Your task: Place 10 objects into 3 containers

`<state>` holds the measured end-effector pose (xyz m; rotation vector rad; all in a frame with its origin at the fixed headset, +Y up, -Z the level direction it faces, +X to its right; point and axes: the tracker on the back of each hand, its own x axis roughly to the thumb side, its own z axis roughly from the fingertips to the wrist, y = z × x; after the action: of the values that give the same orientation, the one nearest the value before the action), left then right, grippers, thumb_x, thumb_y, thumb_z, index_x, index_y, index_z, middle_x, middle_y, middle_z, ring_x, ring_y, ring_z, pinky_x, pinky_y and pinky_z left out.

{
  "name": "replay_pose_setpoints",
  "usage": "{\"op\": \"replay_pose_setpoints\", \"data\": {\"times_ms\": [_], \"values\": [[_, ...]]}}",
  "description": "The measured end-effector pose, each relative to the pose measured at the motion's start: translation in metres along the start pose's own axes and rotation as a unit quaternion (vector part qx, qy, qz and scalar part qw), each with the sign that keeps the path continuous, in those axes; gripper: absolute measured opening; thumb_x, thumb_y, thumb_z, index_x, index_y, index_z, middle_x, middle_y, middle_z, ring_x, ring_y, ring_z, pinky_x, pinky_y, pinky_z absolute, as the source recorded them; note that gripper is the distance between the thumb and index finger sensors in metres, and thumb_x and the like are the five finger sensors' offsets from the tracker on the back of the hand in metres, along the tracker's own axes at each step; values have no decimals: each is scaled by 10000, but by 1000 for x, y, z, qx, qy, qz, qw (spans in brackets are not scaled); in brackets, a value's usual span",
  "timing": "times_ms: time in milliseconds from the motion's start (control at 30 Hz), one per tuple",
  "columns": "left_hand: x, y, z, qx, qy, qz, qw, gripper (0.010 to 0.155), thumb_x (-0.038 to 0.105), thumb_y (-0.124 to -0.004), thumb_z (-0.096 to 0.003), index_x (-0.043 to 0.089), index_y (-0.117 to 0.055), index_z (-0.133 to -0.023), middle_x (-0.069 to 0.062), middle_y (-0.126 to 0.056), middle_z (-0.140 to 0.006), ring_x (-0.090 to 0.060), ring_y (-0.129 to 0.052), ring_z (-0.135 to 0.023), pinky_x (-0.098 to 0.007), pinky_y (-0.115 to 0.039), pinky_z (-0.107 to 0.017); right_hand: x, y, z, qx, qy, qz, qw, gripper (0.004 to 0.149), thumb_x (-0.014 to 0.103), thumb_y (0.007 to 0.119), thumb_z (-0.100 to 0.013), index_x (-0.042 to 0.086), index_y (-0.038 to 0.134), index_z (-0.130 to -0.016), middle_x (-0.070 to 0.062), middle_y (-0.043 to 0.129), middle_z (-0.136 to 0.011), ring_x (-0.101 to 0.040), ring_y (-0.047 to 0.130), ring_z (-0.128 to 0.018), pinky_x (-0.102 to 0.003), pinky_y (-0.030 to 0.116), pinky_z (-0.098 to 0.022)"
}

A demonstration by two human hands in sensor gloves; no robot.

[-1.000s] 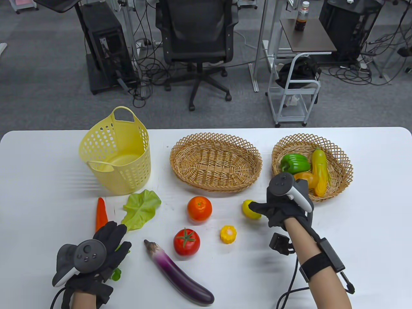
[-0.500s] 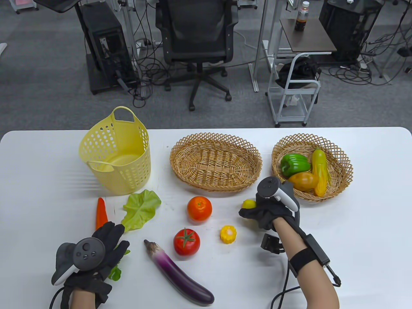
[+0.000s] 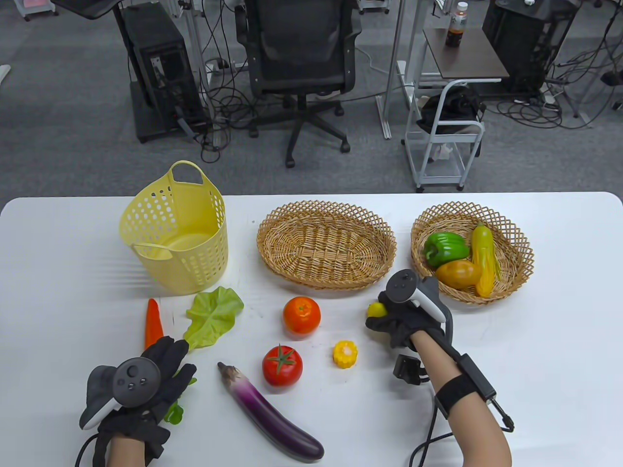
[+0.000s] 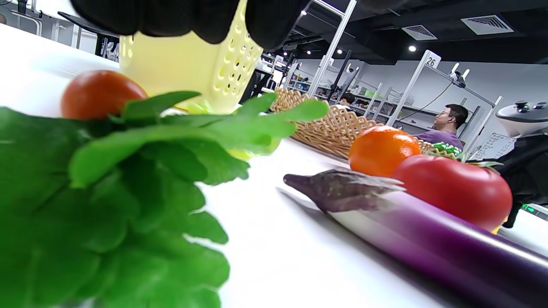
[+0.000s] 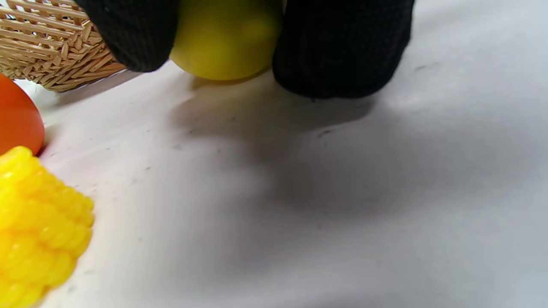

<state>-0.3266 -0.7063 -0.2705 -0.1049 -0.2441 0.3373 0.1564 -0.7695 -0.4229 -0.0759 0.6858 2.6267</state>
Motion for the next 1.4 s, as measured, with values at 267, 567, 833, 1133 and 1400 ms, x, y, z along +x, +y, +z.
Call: {"op": "replay_pose_setpoints", "data": {"times_ms": [267, 567, 833, 1133, 1400], "values": [[-1, 2, 1, 7, -4, 4, 1000, 640, 502, -535, -635, 106, -542, -1137, -292, -490, -1170, -575, -520, -1042, -665, -579, -672, 9, -14, 13, -63, -43, -25, 997, 794, 480, 756, -530, 169, 323, -1119, -246, 566, -1038, -325, 878, -628, -366, 829, -449], [-2, 2, 2, 12, -2, 6, 1000, 640, 502, -536, -634, 105, -543, -1136, -290, -490, -1170, -578, -523, -1039, -664, -580, -672, 35, -58, 16, -160, -84, -96, 979, 749, 475, 741, -537, 341, 259, -1094, -184, 524, -1090, -331, 873, -636, -389, 814, -459], [-5, 4, 3, 20, 1, 7, 1000, 641, 501, -536, -635, 104, -540, -1137, -298, -467, -1172, -578, -520, -1038, -666, -579, -671, 45, -59, -10, -156, -53, -102, 981, 768, 474, 745, -534, 314, 251, -1100, -147, 514, -1119, -332, 875, -641, -393, 811, -464], [-7, 5, 4, 20, 2, 9, 1000, 641, 501, -536, -634, 103, -541, -1137, -298, -461, -1173, -577, -531, -1036, -665, -582, -669, 39, -54, -22, -129, -31, -108, 985, 842, 506, 720, -544, 186, 191, -1117, -159, 469, -1139, -382, 848, -710, -446, 785, -515], [-7, 4, 3, 16, 0, 11, 1000, 641, 501, -535, -635, 103, -540, -1137, -296, -462, -1174, -576, -534, -1035, -664, -581, -671, 37, -55, -2, -131, -63, -78, 986, 887, 528, 691, -553, 100, 146, -1108, -273, 284, -1147, -443, 777, -801, -503, 749, -558]]}}
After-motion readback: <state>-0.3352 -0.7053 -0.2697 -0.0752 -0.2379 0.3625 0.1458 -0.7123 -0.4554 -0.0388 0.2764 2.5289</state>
